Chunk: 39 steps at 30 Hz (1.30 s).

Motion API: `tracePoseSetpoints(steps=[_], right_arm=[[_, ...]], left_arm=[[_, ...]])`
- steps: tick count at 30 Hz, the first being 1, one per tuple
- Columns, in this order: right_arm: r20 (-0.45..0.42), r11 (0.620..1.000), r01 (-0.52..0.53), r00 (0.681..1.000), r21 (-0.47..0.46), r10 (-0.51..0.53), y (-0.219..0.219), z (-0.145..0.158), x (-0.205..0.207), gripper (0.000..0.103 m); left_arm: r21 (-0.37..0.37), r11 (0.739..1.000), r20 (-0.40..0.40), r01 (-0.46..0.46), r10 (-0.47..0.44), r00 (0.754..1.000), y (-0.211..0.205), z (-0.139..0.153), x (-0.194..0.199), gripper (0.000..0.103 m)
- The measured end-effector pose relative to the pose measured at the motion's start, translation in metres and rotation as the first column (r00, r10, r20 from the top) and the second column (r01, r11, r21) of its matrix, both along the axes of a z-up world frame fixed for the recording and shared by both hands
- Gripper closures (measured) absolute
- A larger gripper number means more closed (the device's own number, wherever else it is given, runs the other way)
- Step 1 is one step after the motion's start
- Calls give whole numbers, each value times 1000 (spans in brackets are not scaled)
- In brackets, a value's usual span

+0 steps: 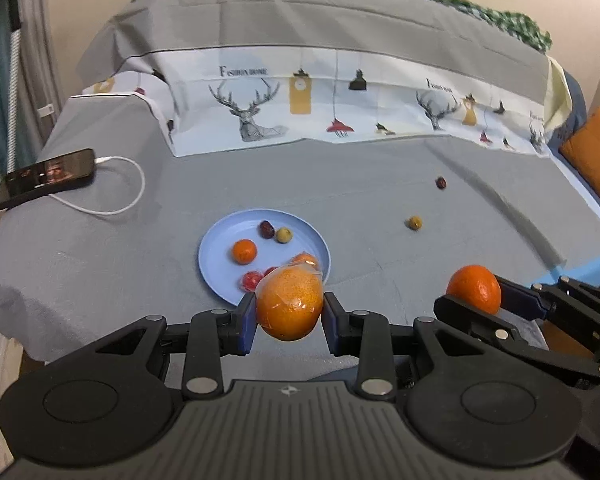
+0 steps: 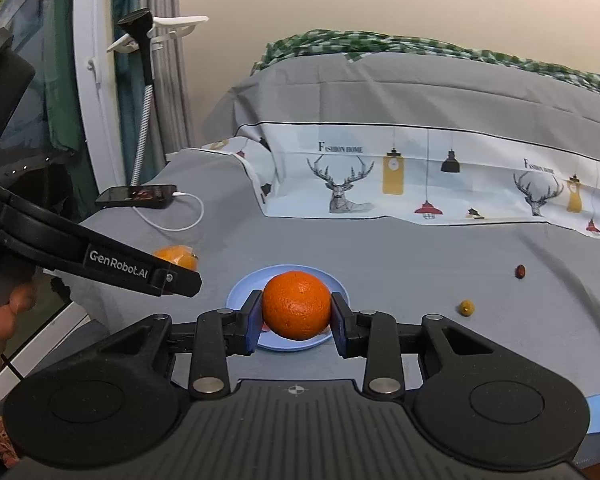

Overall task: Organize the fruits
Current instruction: 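Carry the mandarin with the left tool while the right tool carries the orange over the plate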

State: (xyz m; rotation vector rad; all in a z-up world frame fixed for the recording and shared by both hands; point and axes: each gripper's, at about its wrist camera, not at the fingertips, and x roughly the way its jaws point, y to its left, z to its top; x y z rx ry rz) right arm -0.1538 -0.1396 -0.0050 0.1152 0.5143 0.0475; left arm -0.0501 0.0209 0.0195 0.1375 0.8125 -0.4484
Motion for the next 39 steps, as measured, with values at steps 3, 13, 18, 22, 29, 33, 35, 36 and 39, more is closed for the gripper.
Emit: tracePoseSetpoints(steps=[3,13,18,22,29,33,35,36,39], right_arm=[[-1,1000,-7,1000,-3,7,2,0,0,67],[-18,1000,-5,1000,2,5,1,-3,4,67],[-28,1000,7,1000,12,-7,-1,-5,9,67],[-42,1000,18,999,20,-17,-2,-9,13,67],[-74,999,19,997,34,-16,-5,-17,26,67],[-82,999,23,996,32,-20,-7,-20,37,67],[-86,999,22,996,24,-20,-7,-23,44,67],[-90,999,21,996,27,-19,-8,-24,48,67],[-103,999,17,995,40,-13,-9,-30,63,67]], left_arm=[[-14,1000,7,-20,20,1000,6,3,-1,65],[-14,1000,3,-10,10,1000,3,2,2,65],[-14,1000,-3,-10,10,1000,0,1,9,65],[-19,1000,-4,-12,12,1000,-2,-1,14,65],[-9,1000,-27,-25,25,999,-5,-8,28,65],[-4,999,-36,-45,45,998,-4,-11,42,65],[0,999,-38,-50,50,998,-3,-12,50,65],[2,999,-39,-52,52,998,-2,-13,54,65],[3,997,-56,-71,71,996,0,-18,69,65]])
